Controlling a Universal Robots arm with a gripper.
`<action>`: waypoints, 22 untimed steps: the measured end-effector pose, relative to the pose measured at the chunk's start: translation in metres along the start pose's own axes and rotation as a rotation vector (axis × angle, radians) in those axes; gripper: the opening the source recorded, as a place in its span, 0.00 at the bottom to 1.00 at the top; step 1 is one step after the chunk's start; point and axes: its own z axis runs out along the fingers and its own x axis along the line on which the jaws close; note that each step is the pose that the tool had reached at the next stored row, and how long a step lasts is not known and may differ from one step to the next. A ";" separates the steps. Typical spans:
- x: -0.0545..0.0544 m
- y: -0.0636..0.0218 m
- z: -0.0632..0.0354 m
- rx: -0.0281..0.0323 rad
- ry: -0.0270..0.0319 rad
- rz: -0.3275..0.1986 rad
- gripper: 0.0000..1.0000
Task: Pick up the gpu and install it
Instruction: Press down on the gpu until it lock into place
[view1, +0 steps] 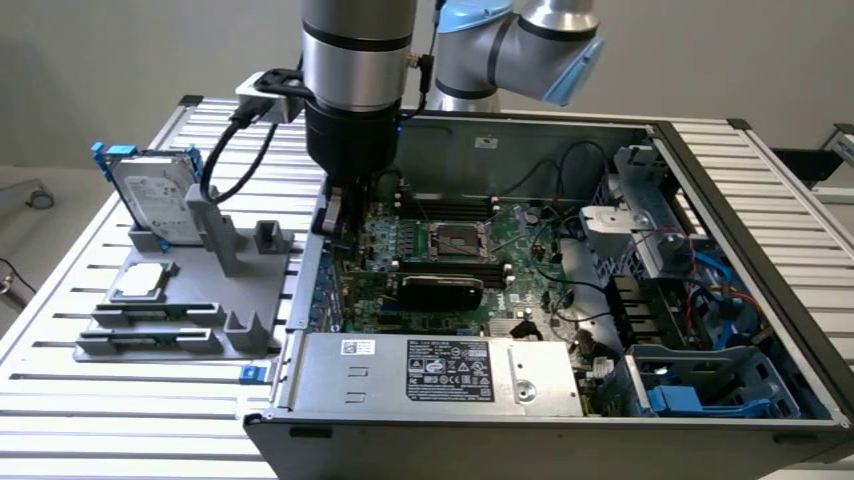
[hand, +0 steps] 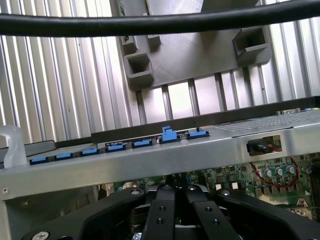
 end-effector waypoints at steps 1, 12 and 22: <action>0.000 0.0001 0.0000 -0.0004 0.0000 0.001 0.11; 0.000 0.0001 0.0007 -0.0019 -0.0006 0.010 0.11; -0.001 -0.0003 0.0035 -0.0027 -0.0011 0.015 0.11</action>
